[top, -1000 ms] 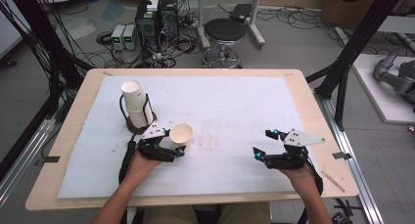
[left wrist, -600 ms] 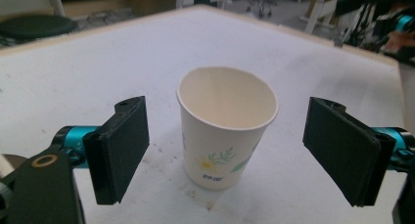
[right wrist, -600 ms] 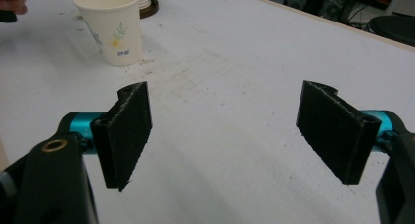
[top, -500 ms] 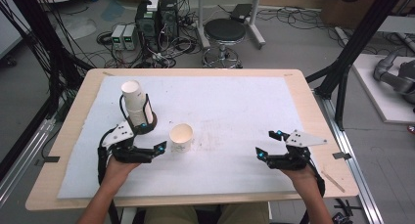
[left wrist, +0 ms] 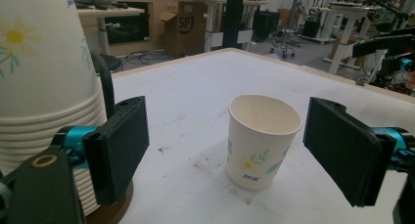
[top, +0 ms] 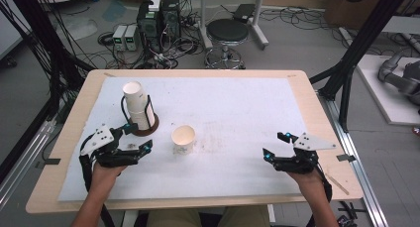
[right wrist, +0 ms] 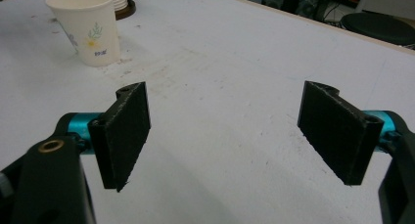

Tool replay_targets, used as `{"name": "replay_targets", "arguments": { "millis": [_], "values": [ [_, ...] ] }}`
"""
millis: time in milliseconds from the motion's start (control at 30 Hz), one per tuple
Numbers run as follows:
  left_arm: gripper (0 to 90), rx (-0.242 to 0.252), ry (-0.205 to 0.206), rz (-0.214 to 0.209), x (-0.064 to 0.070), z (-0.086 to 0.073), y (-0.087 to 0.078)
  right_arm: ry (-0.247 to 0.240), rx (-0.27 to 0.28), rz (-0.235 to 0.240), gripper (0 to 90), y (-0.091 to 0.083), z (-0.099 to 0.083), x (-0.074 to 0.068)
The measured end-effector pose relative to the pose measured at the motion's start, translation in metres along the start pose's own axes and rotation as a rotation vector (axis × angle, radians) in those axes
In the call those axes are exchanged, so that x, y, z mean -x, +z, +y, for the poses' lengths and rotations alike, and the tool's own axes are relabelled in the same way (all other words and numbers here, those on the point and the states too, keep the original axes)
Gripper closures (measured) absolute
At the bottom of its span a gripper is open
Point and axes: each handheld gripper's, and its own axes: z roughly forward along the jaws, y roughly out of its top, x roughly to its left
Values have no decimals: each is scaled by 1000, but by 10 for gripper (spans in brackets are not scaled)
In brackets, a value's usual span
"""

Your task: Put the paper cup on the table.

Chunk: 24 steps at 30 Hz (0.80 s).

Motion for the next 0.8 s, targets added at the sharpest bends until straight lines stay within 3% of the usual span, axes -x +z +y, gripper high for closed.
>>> {"name": "replay_targets", "arguments": {
  "millis": [800],
  "values": [
    [173,10,4,11,4,-3,-5,0,3,-4,202,-1,2,-5]
  ]
}}
